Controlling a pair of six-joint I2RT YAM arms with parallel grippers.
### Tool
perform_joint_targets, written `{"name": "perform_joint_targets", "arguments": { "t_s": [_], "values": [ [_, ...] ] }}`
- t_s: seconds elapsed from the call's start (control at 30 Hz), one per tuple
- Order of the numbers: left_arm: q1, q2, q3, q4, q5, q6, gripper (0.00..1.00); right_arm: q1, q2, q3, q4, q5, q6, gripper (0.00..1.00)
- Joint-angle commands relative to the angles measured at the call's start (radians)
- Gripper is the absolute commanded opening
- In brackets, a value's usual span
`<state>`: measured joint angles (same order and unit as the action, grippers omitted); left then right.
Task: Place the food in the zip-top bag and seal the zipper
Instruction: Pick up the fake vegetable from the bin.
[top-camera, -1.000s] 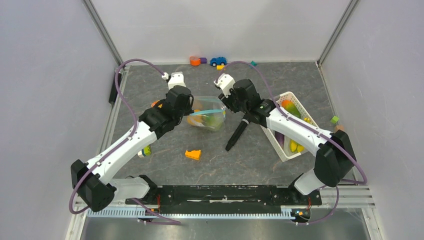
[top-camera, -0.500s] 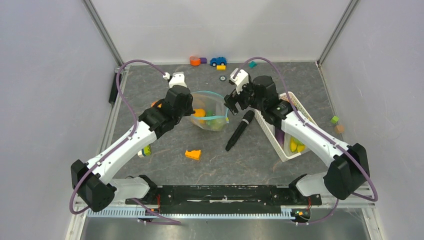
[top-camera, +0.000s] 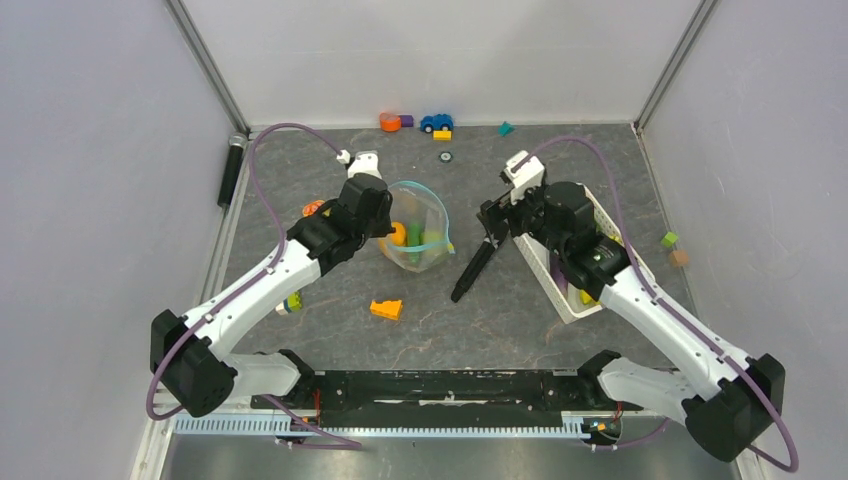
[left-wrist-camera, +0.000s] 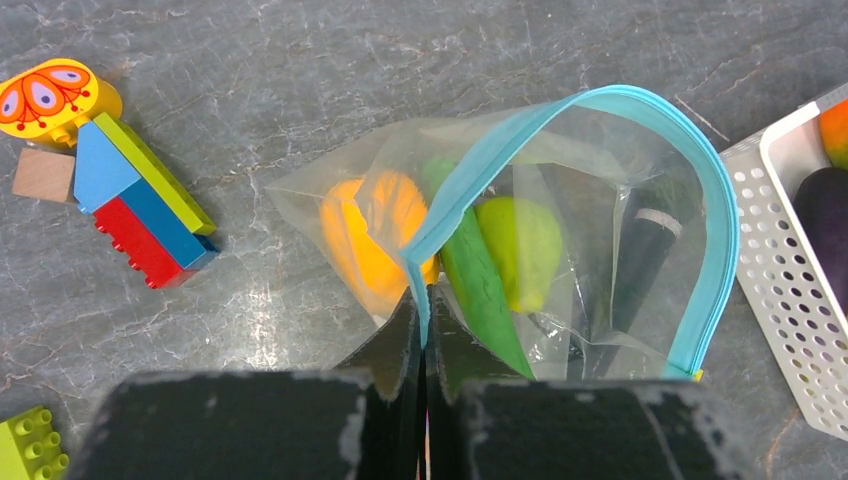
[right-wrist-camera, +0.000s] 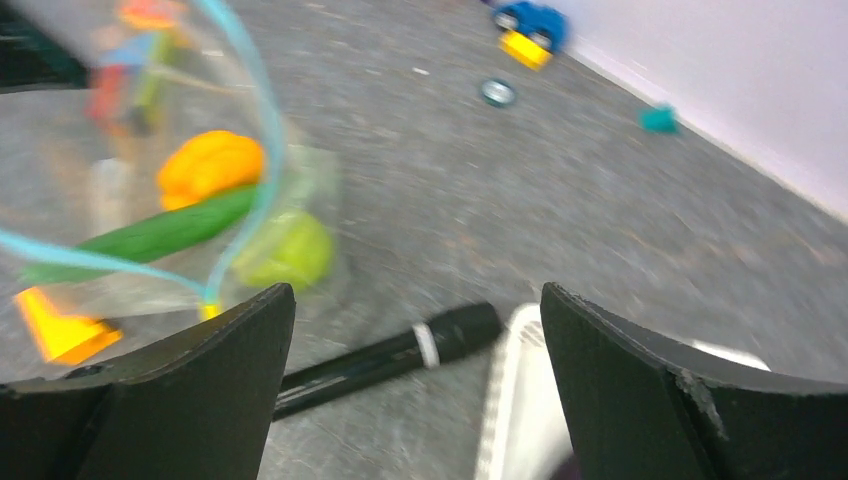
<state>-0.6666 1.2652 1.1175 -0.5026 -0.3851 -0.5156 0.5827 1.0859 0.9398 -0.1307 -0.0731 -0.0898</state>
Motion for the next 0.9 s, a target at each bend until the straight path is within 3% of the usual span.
{"name": "perform_joint_targets", "arguments": {
  "t_s": [0.0, 0.1, 0.37, 0.63, 0.87],
  "values": [
    [0.004, -0.034, -0.023, 0.039, 0.026, -0.001, 0.02, -0.037, -0.040, -0.054, -0.051, 0.401, 0.118, 0.98],
    [0.003, -0.049, -0.035, 0.045, 0.034, -0.001, 0.02, -0.098, 0.002, -0.060, -0.125, 0.517, 0.202, 0.98],
    [0.004, -0.099, -0.078, 0.075, 0.050, -0.006, 0.02, -0.224, 0.170, -0.109, -0.195, 0.583, 0.403, 0.98],
    [0.004, -0.113, -0.094, 0.088, 0.072, -0.009, 0.02, -0.270, 0.239, -0.177, -0.110, 0.608, 0.548, 0.98],
    [0.004, -0.117, -0.105, 0.102, 0.073, -0.011, 0.02, -0.312, 0.305, -0.209, -0.019, 0.523, 0.551, 0.89]
  ]
}}
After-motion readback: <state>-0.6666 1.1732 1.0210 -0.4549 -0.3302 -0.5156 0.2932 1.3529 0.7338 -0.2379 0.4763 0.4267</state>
